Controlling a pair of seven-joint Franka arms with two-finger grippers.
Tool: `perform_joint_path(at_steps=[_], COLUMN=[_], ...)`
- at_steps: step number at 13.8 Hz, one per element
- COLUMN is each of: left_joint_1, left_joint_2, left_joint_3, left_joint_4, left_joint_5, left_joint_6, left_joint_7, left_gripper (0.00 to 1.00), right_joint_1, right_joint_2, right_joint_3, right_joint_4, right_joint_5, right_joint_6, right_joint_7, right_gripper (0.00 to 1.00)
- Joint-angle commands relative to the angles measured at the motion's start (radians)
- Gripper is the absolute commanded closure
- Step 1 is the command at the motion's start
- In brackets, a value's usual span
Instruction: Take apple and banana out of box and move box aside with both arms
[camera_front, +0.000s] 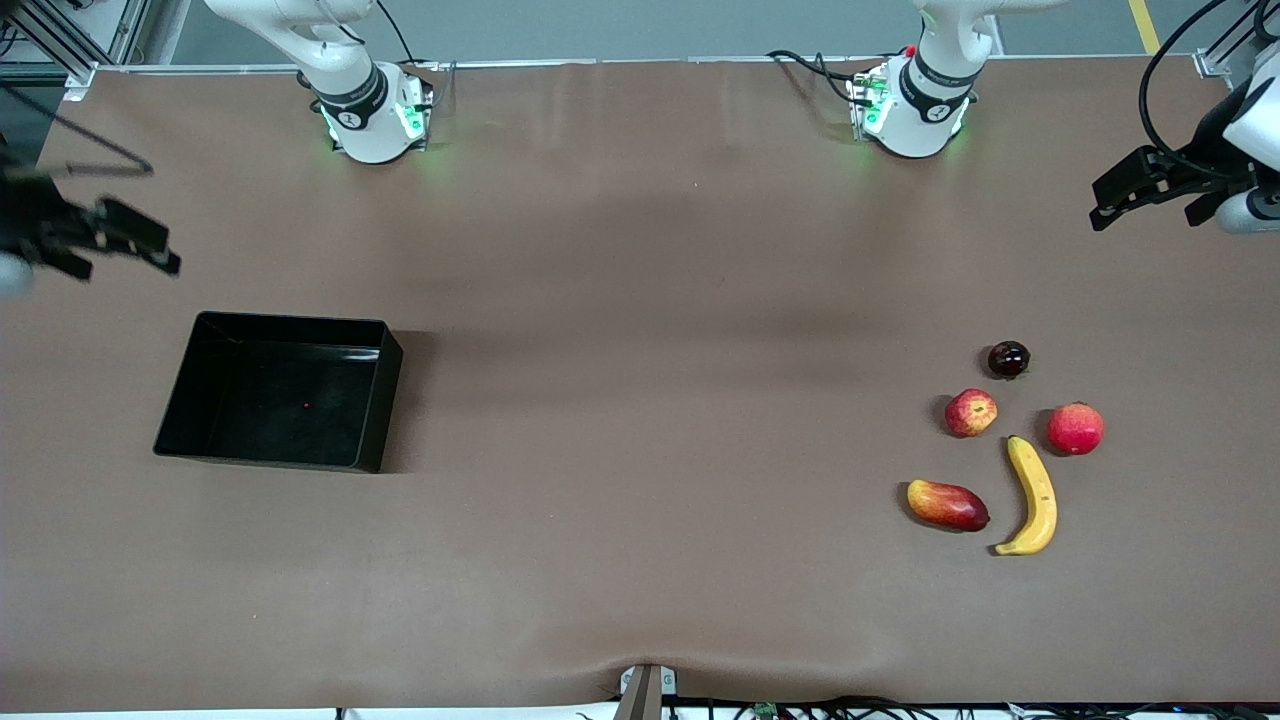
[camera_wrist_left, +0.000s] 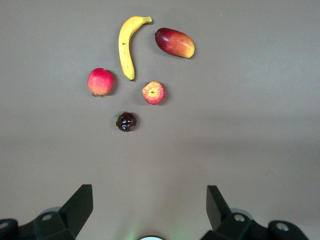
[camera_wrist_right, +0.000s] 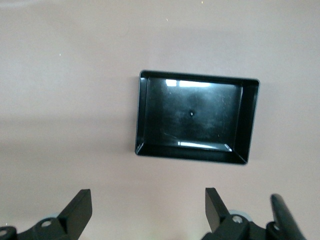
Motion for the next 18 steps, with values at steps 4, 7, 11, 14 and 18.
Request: perform_joint_path(at_steps=[4, 7, 11, 14, 18], left_joint_1=[0.001, 0.007, 0.007, 0.013, 0.015], left_joint_2=[-0.016, -0.013, -0.006, -0.004, -0.004], left_joint_3=[-0.013, -0.016, -0.010, -0.007, -0.007], left_joint_4=[-0.001, 0.005, 0.009, 0.019, 0.019], left_joint_5=[-0.003, -0.001, -0.001, -0.001, -0.001], left_joint_6=[-0.033, -0.039, -0.038, -0.039, -0.042], left_joint_7=[0.009, 0.010, 0.006, 0.009, 0.006], left_gripper=[0.00, 0.00, 0.00, 0.00, 0.00], right_joint_1=[0.008, 0.013, 0.014, 0.037, 0.039], right_joint_2=[-0.086, -0.077, -0.077, -0.077, -0.077], right_joint_3=[-0.004, -0.002, -0.005, -0.001, -0.007], right_joint_4=[-0.088, -0.061, -0.063, -0.061, -0.063], right_joint_5=[-0.015, -0.010, -0.015, -0.080, -0.085], right_joint_6=[-0.021, -0.028, -0.042, -0.042, -0.050], right_joint_7=[0.013, 0.004, 0.001, -0.010, 0.005], right_gripper=[0.00, 0.00, 0.00, 0.00, 0.00])
